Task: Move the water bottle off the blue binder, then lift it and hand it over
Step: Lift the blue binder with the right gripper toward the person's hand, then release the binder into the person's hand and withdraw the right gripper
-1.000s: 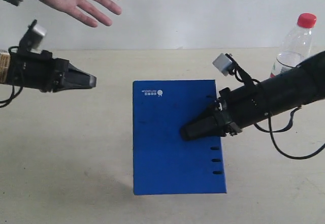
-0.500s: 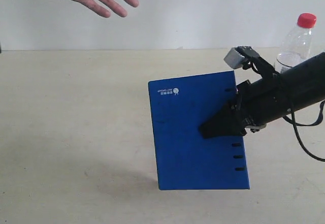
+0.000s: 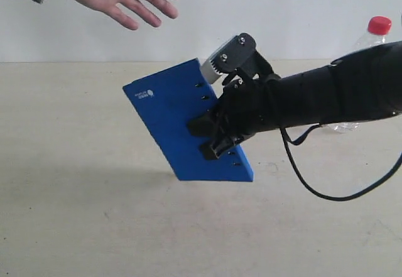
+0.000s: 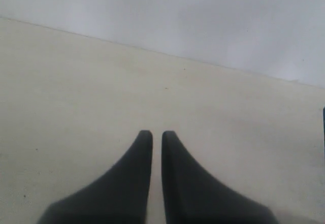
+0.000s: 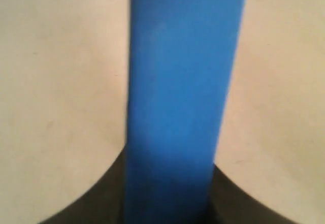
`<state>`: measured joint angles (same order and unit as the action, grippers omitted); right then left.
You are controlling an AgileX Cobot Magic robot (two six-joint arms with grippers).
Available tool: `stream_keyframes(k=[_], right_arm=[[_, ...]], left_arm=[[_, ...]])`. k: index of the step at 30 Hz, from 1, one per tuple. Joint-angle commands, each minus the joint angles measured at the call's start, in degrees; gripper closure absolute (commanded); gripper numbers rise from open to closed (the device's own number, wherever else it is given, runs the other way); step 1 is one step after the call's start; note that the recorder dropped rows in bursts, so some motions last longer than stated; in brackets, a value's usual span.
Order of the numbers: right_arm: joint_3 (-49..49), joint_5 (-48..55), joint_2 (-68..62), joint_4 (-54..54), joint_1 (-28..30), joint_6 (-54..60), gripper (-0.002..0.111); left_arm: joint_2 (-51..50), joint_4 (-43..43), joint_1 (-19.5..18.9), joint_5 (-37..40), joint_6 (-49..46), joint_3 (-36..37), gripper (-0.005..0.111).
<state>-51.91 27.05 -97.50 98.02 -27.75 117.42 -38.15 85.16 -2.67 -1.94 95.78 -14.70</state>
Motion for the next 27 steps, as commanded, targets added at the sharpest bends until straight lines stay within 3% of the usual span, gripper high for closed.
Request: stream_keyframes(k=[1,9,23,25,27], right_arm=[[-4.21,-2.63,0.29,1.93,-0.18,1.39,0.108],[-14.53,-2.90,0.29,1.93,-0.18,-1.75,0.108],[-14.79,-3.75,0.29,1.93,-0.18,-3.56,0.108],[-14.79,-3.58,0.29,1.93,-0.18,-3.56,0.095],[-14.79,-3.22,0.29,1.93,-0.18,-4.67,0.073]], left_arm=[[0.87,-0.68,0.07,-0.10,0.86,1.83,0.100],[0.87,-0.40,0.07,-0.22,0.86,4.26,0.100],[0.87,-0.14,0.07,-2.42,-1.55,4.35,0.100],[0.89,-0.14,0.07,-0.55,-1.55,4.35,0.100],[1.13,-0.14,-0.05,0.98,-1.55,4.35,0.100]])
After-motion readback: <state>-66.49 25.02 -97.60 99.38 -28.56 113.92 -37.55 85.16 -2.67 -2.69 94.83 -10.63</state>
